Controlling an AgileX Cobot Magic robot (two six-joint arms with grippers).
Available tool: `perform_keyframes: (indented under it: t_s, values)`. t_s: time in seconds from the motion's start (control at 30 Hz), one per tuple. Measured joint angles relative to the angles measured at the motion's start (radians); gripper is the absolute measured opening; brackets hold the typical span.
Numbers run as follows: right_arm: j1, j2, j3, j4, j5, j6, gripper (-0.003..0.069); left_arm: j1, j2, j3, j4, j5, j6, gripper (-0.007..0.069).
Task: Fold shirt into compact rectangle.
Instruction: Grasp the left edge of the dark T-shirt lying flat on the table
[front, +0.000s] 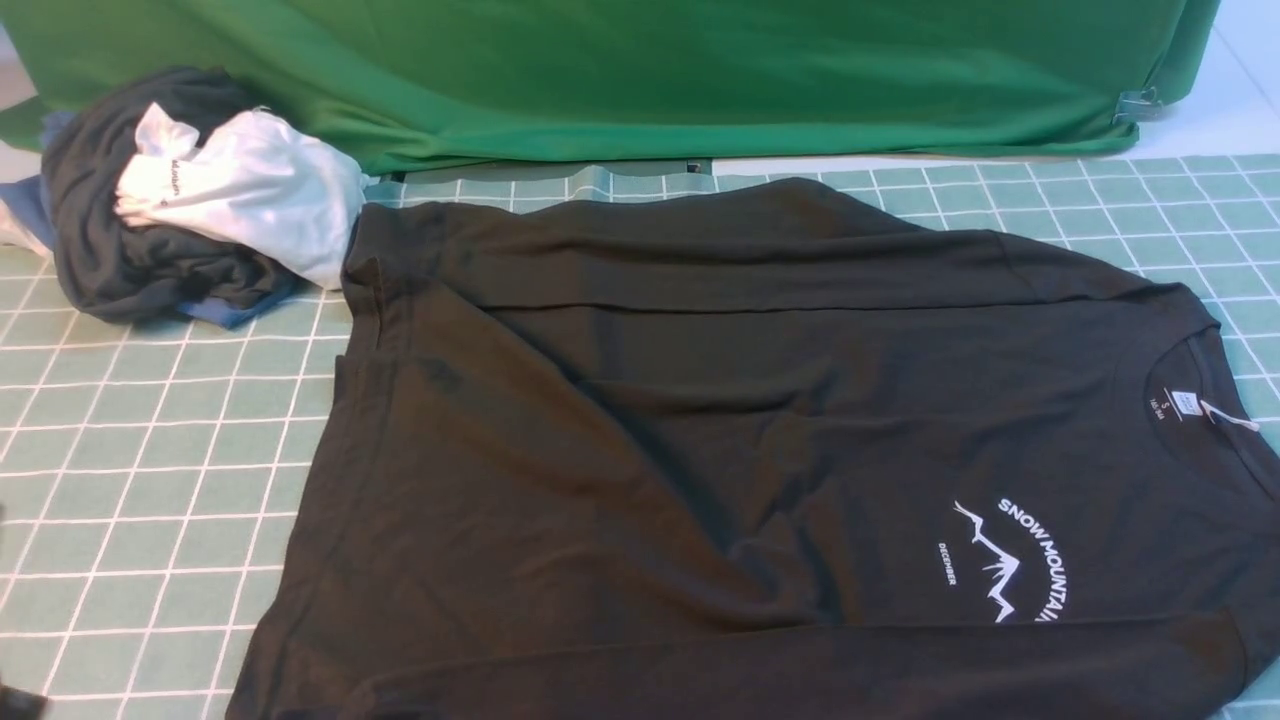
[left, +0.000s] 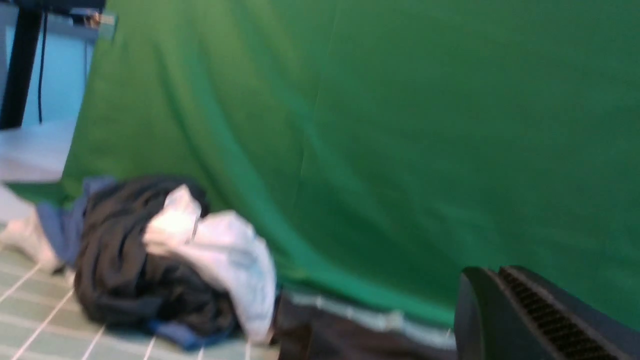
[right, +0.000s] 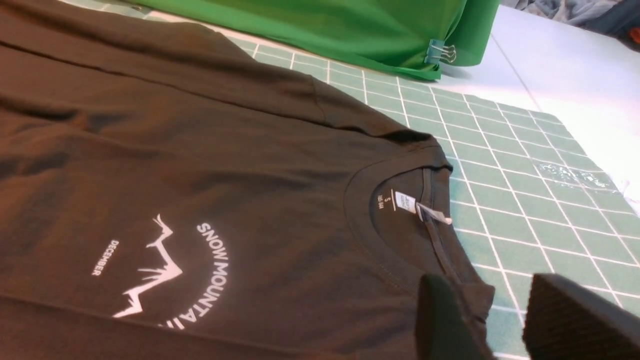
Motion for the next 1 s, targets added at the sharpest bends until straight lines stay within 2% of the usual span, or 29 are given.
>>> perform_keyframes:
  t_s: [0.13, 0.3, 0.33, 0.43, 0.5, 0.53, 0.63, 0.7, 0.8, 0.83, 0.9, 1.0]
  values:
    - [0.000, 0.000, 0.000, 0.000, 0.000, 0.000, 0.0245, 0.000, 0.000, 0.000, -0.008, -0.055, -0.041, 0.0017]
    - [0.000, 0.000, 0.000, -0.002, -0.010, 0.000, 0.0245, 0.000, 0.000, 0.000, -0.014, -0.252, -0.082, 0.0017]
    - [0.000, 0.000, 0.000, 0.007, -0.032, 0.006, 0.0245, 0.000, 0.000, -0.001, -0.014, -0.346, -0.111, 0.0017]
    - [0.000, 0.000, 0.000, 0.132, -0.117, 0.085, 0.0245, 0.000, 0.000, -0.072, -0.017, -0.354, -0.179, 0.0017]
    - [0.000, 0.000, 0.000, 0.259, -0.195, 0.184, 0.0245, 0.000, 0.017, -0.175, -0.009, -0.264, -0.200, 0.0017]
    - [0.000, 0.000, 0.000, 0.364, -0.253, 0.307, 0.0245, 0.000, 0.045, -0.276, 0.010, -0.160, -0.204, 0.0017]
    - [0.000, 0.000, 0.000, 0.444, -0.353, 0.474, 0.0245, 0.000, 0.170, -0.496, 0.068, 0.173, -0.208, 0.0017]
    - [0.000, 0.000, 0.000, 0.463, -0.397, 0.506, 0.0245, 0.000, 0.275, -0.630, 0.082, 0.384, -0.188, 0.0017]
    - [0.000, 0.000, 0.000, 0.472, -0.439, 0.511, 0.0245, 0.000, 0.466, -0.800, 0.081, 0.718, -0.093, 0.0017]
    - [0.000, 0.000, 0.000, 0.473, -0.441, 0.512, 0.0245, 0.000, 0.466, -0.800, 0.081, 0.718, -0.093, 0.0017]
    - [0.000, 0.000, 0.000, 0.473, -0.473, 0.525, 0.0245, 0.000, 0.637, -0.867, 0.063, 0.931, -0.018, 0.0017]
    - [0.001, 0.000, -0.003, 0.470, -0.483, 0.545, 0.0238, 0.000, 0.786, -0.865, 0.051, 1.081, 0.063, 0.0017]
